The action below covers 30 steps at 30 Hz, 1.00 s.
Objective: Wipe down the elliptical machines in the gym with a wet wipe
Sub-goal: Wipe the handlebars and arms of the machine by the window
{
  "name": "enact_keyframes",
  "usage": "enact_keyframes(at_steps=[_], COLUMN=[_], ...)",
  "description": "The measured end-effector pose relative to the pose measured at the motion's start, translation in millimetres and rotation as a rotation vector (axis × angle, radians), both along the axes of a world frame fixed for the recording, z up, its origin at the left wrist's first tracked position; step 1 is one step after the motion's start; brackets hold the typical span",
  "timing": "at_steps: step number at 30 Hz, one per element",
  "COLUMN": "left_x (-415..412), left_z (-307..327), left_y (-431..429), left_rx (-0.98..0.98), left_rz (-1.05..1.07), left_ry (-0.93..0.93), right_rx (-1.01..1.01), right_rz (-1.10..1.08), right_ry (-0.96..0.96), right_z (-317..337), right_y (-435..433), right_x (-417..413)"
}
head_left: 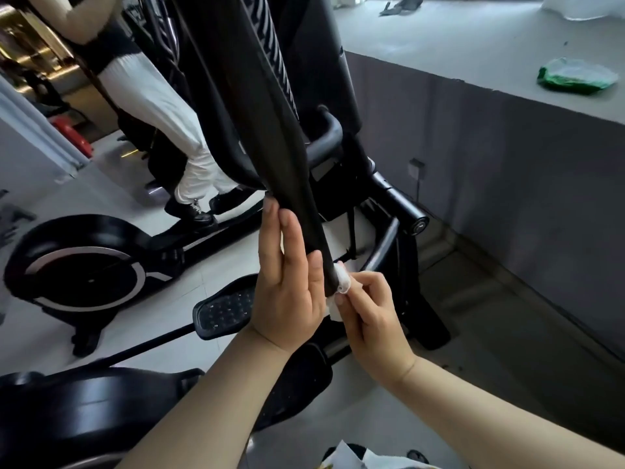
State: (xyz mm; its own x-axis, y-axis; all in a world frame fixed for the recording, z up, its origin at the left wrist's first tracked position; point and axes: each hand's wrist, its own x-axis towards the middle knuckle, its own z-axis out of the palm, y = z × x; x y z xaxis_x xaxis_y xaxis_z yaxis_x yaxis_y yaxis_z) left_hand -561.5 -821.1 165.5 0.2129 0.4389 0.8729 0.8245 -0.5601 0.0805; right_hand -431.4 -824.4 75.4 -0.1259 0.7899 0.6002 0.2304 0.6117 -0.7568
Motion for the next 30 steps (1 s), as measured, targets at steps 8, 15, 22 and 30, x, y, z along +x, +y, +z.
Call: enact_keyframes(at_steps=[8,15,22,30], left_x=[-6,-18,-11,-11], left_z=[-5,6,44,89], left_y=[7,13,21,25], left_rx=[-0.004,-0.015,-0.037,-0.065], left_rz=[-0.128,-0.288,-0.362,-0.503], left_ry=[-0.045,-0.074,-0.22,-0.294], right_rx=[0.094,0.059,0.289,0.324], right_rz=[-0.087,-0.255,-0.356,-0.444], right_ry=[0.099,0.074,0.137,0.162], right_z=[47,38,109,147], right_y=[1,-12,-7,-13], right_x=[-19,-30,-43,-37])
